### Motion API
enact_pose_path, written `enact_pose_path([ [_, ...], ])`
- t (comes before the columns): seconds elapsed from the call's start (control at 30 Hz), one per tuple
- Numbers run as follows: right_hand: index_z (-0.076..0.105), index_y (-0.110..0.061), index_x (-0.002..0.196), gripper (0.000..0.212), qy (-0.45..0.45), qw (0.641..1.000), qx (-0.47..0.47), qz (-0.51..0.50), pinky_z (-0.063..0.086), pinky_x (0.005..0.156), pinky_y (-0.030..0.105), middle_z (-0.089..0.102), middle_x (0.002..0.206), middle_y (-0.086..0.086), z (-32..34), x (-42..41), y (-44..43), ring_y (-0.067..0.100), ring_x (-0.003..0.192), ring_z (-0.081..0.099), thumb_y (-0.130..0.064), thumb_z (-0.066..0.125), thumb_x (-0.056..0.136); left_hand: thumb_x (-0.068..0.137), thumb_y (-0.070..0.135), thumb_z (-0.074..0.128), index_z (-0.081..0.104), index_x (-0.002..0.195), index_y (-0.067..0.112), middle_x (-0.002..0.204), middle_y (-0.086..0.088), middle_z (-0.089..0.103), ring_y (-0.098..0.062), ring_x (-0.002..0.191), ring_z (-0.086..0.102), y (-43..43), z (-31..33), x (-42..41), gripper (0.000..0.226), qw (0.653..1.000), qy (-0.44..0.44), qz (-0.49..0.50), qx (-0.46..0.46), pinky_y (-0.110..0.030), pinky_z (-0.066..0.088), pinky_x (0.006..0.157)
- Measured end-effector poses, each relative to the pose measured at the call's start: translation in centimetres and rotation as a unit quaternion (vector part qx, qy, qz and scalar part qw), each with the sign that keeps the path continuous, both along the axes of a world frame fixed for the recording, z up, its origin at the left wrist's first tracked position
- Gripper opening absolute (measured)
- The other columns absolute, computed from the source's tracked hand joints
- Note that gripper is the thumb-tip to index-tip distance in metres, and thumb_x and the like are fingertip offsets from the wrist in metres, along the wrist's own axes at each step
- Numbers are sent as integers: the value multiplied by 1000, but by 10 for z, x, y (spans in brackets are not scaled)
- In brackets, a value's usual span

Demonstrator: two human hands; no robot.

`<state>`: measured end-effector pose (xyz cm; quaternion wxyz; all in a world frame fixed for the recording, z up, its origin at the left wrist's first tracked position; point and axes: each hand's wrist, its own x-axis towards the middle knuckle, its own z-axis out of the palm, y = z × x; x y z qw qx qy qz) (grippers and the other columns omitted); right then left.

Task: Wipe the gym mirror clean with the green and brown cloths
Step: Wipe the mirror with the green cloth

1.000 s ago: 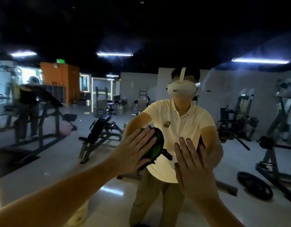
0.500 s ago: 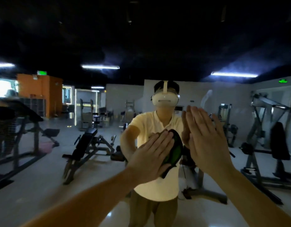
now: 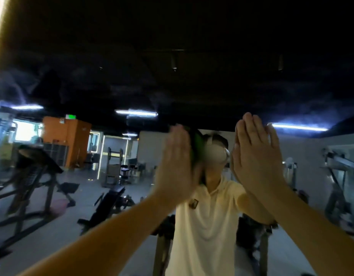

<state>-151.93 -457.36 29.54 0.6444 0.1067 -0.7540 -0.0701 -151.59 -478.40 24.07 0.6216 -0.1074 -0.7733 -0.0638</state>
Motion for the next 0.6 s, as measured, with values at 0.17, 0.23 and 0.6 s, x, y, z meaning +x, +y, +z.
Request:
enact_pose_path([
  [0.17, 26, -1, 160, 64, 7, 999, -34, 24, 18, 126, 56, 19, 169, 19, -5, -4, -6, 32, 158, 14, -32, 21, 105, 97, 59, 50, 4, 164, 8, 170, -10, 10, -27, 158, 9, -44, 8, 4, 96, 982, -18, -14, -186, -48, 20, 128],
  [0.23, 26, -1, 160, 64, 10, 999, -35, 24, 19, 126, 56, 20, 169, 19, -4, -5, -5, 33, 158, 14, -33, 20, 105, 96, 61, 42, 8, 164, 7, 170, -13, 14, -29, 157, 12, -91, 39, 5, 93, 1000, -2, 8, -11, -49, 18, 128],
  [0.6, 27, 3, 158, 64, 10, 1000, 0, 12, 22, 124, 56, 18, 169, 21, -6, -5, 1, 35, 158, 15, -32, 27, 105, 109, 46, 25, 1, 164, 8, 171, -21, -5, -35, 159, -10, 41, 40, -7, 71, 991, 21, 7, -129, -53, 7, 129],
])
